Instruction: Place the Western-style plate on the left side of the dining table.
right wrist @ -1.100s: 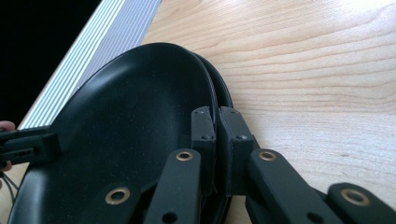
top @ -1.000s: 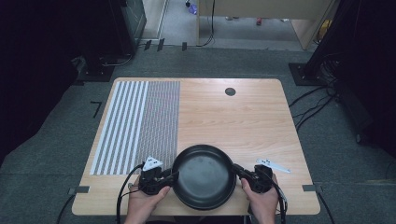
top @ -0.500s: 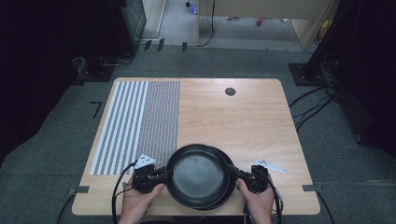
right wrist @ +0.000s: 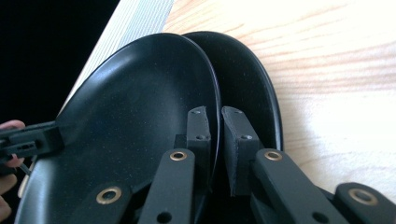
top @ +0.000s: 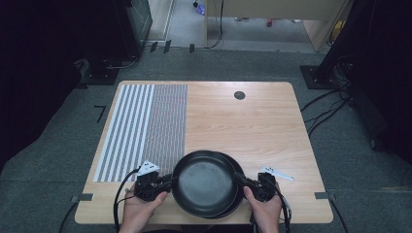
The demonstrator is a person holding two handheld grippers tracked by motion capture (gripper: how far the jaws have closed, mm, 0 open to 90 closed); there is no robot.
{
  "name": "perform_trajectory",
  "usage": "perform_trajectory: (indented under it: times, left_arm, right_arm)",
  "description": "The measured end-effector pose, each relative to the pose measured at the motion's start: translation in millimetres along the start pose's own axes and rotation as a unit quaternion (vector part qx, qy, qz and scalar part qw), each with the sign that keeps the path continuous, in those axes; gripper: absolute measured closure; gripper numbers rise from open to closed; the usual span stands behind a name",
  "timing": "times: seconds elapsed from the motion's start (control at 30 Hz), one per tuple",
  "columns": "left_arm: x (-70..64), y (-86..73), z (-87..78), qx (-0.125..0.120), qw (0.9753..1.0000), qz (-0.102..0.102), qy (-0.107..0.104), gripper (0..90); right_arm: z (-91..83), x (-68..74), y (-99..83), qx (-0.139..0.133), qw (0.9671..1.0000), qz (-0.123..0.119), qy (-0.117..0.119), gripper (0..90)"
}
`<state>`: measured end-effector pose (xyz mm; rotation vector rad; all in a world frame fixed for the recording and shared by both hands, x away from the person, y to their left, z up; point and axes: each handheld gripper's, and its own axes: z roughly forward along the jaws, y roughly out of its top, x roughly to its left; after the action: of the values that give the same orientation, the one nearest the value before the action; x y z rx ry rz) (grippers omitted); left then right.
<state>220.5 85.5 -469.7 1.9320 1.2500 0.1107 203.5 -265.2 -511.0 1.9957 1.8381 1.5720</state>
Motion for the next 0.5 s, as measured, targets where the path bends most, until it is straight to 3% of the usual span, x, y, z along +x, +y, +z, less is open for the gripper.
perform_trajectory:
  times: [0.13, 0.23, 0.33, 0.43, 0.5]
  left_arm:
    - [2.3, -1.2, -1.2, 0.012, 0.9997, -0.009, -0.018, 70.1]
    - [9.6, -4.2, -2.7, 0.015, 0.9981, -0.033, -0.051, 70.6]
    - [10.2, -4.6, -2.5, 0.015, 0.9977, -0.037, -0.054, 71.3]
    - [9.6, -4.6, -3.1, 0.013, 0.9979, -0.038, -0.051, 71.7]
    - [10.3, -5.2, -4.8, -0.001, 0.9978, -0.044, -0.05, 73.3]
  right_arm:
    - [3.5, -0.9, -2.8, 0.007, 0.9997, 0.02, 0.01, 80.7]
    - [4.0, -1.9, -2.6, 0.006, 0.9995, 0.027, 0.014, 82.2]
    - [3.5, -4.9, -3.6, 0.002, 0.998, 0.058, 0.024, 84.1]
    - [3.0, -5.7, -4.9, -0.002, 0.9971, 0.07, 0.028, 84.7]
    - [2.9, -8.9, -7.8, -0.01, 0.9947, 0.092, 0.044, 86.0]
